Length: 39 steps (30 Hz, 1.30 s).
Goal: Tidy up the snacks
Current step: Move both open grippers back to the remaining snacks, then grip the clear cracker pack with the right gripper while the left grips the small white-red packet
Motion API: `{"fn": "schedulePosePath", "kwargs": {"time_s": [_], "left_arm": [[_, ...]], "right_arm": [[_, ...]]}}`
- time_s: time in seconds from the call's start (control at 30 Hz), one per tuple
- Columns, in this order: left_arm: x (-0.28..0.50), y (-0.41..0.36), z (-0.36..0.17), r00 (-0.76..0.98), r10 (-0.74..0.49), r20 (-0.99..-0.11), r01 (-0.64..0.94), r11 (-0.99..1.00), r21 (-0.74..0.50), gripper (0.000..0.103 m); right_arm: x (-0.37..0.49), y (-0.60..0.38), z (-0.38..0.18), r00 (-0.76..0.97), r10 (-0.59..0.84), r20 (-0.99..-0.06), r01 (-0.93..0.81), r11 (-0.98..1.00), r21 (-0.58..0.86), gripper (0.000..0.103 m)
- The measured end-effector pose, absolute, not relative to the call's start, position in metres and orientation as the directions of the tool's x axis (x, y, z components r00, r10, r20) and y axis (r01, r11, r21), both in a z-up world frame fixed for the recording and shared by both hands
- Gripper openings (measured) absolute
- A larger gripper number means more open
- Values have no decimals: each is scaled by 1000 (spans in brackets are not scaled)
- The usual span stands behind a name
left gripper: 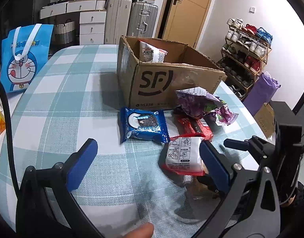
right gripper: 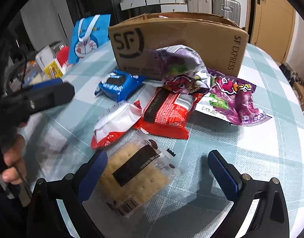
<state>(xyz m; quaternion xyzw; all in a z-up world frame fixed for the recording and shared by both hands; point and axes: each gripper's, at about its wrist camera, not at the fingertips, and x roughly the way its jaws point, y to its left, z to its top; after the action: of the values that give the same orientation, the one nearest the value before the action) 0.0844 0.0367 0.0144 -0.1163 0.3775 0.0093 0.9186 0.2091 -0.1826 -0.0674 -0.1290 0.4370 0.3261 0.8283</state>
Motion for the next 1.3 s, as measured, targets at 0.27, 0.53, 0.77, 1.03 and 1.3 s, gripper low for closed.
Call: {"fn": "schedulePosePath", "kwargs": {"time_s": [0.27, 0.53, 0.77, 1.03, 1.3], "left_arm": [[85, 41, 12, 711, -69, -700, -115, 970, -212, 102], [85, 42, 7, 701, -79, -708, -112, 969, -219, 102], [88, 33, 0, 685, -106, -721, -82, 972, -221, 102], [93, 11, -13, 646, -145, -749, -12, 980, -199, 102], [100, -12, -29, 596, -185, -781, 61, 981, -186, 102]], "right_arm": [[202, -165, -68, 429, 378, -820, -644, 765, 16, 103], [199, -197, -69, 430, 369, -824, -639, 769, 10, 103], [199, -239, -73, 437, 352, -827, -622, 783, 4, 103], [212, -262, -73, 459, 332, -824, -606, 796, -17, 102], [210, -259, -73, 465, 347, -814, -637, 770, -36, 98]]}}
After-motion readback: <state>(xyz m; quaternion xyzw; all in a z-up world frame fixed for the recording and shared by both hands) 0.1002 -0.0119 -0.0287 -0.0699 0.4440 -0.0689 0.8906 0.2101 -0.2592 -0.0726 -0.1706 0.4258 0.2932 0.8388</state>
